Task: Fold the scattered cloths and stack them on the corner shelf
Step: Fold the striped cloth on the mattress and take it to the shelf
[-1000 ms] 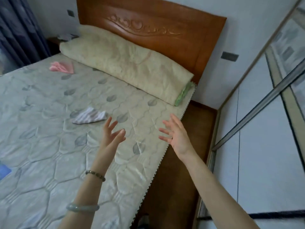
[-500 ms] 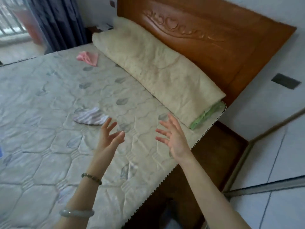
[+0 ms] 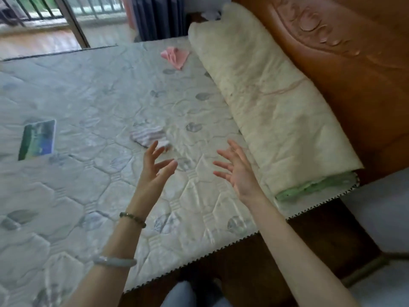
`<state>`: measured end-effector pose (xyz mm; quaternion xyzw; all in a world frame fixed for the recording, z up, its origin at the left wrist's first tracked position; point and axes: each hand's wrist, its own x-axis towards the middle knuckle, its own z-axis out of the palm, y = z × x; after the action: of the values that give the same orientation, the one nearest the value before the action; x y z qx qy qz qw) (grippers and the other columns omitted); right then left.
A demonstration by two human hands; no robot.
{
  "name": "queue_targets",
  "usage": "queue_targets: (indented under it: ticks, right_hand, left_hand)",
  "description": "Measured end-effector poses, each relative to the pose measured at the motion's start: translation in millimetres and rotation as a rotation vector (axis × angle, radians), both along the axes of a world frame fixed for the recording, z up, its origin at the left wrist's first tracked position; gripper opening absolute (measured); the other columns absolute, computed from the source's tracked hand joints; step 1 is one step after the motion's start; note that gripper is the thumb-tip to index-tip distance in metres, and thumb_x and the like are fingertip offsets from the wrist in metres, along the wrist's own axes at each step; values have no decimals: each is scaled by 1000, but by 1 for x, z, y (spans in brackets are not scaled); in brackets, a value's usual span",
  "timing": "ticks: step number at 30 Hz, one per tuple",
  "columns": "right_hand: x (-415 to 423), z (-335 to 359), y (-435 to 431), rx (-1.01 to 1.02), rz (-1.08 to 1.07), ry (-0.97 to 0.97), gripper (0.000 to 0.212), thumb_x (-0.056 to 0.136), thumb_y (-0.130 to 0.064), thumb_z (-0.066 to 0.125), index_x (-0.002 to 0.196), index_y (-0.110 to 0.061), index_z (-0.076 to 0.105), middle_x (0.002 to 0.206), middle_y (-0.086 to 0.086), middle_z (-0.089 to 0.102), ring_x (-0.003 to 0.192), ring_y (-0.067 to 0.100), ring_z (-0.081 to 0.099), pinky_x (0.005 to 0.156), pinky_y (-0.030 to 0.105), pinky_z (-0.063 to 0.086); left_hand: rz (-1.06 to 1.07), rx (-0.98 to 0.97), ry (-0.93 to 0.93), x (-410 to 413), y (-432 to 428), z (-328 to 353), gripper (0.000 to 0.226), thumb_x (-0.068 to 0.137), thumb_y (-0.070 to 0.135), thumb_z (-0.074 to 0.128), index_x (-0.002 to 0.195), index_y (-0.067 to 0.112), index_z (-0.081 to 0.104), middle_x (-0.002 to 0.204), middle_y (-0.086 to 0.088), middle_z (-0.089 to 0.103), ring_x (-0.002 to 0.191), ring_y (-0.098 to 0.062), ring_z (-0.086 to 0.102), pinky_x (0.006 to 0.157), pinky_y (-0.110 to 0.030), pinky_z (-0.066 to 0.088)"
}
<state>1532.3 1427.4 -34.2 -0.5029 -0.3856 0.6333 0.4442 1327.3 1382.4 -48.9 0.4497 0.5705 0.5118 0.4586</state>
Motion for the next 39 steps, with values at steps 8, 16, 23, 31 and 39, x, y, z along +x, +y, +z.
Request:
queue_targets:
  ticks: [8,16,23,31,39]
  right_hand:
    - [-37,-27,62,-33,122,-30,33,100,-34,41,133,-32,40,128,5,54,101,21,62,92,44,50]
    - [-98,-46,145,-63,195,-85,35,100,-39,37,134,-31,42,126,7,55,102,24,62,87,42,52]
    - [-160,-69,220,-64,226,-153,25,100,-31,42,125,-31,47,119,5,58,96,23,62,86,43,52]
    - [-215,-151,295,-137,229,-162,21,98,-22,48,119,-25,50,112,6,58,87,17,61,75,33,53]
    - [-254,-269,354,-202,238,-205,21,99,-20,47,119,-19,52,109,5,60,88,17,61,71,30,52]
  left_hand:
    - [128,-41,20,-29,37,-25,75,83,40,64,146,37,24,143,8,39,115,-7,57,98,-44,50]
    - [150,-107,55,-85,102,-51,75,82,42,67,143,40,24,144,8,37,112,-4,58,98,-42,50]
    - [125,-185,96,-127,170,-78,74,87,27,66,146,33,22,148,5,35,115,-10,56,84,-17,51]
    - [198,-231,79,-167,246,-144,72,87,25,67,145,32,25,142,8,39,110,-7,59,78,-11,48]
    - [259,-340,47,-182,296,-259,72,86,28,68,144,32,26,141,8,39,109,-4,57,79,-15,49]
